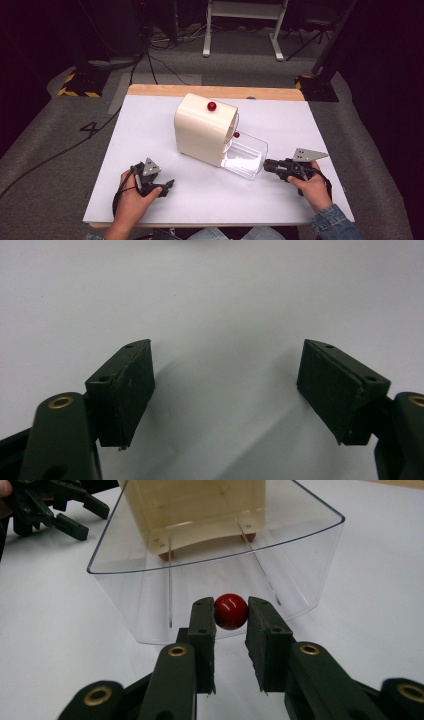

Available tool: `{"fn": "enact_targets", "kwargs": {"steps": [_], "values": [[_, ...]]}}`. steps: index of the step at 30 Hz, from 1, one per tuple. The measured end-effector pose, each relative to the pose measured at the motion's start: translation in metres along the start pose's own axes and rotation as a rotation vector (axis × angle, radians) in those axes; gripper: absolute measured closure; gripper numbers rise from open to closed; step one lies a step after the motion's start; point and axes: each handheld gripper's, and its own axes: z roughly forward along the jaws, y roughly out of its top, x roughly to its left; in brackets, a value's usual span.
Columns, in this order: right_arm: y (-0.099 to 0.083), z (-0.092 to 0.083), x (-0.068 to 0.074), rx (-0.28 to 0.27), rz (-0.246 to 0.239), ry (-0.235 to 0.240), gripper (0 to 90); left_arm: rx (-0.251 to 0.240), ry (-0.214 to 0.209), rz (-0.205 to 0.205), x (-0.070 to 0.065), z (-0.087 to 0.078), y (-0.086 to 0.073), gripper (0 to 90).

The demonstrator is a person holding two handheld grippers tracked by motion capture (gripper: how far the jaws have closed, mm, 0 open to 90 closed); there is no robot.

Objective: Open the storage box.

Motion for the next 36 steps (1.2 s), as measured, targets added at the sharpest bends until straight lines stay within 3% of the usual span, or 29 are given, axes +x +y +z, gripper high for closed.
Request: {"fn": "enact_targets", "kwargs": {"steps": [3, 6, 10, 15, 21, 26, 36], "values": [[-0.003, 0.002, -0.001, 0.036, 0.01, -0.008, 73.7, 0.002, 0.001, 0.003, 0.0, 0.0, 0.0, 23.2], [-0.004, 0.002, 0.0, 0.052, 0.027, -0.025, 62.5, 0.0, 0.002, 0.004, 0.0, 0.0, 0.0, 23.2], [-0.003, 0.0, 0.001, 0.068, 0.014, -0.036, 60.3, 0.0, 0.001, 0.004, 0.0, 0.0, 0.0, 23.2], [0.002, -0.008, 0.002, 0.036, 0.012, -0.039, 58.3, -0.001, 0.002, 0.006, 0.0, 0.0, 0.0, 23.2], [0.024, -0.017, 0.007, -0.017, -0.006, -0.034, 58.1, -0.001, 0.004, 0.006, 0.0, 0.0, -0.001, 23.3], [0.037, -0.017, 0.009, -0.021, -0.024, -0.033, 58.6, -0.001, 0.004, 0.007, 0.0, 0.0, -0.001, 23.2], [0.081, 0.0, 0.02, -0.048, -0.096, 0.012, 59.0, -0.006, 0.004, 0.004, 0.0, 0.0, -0.001, 23.3]]}}
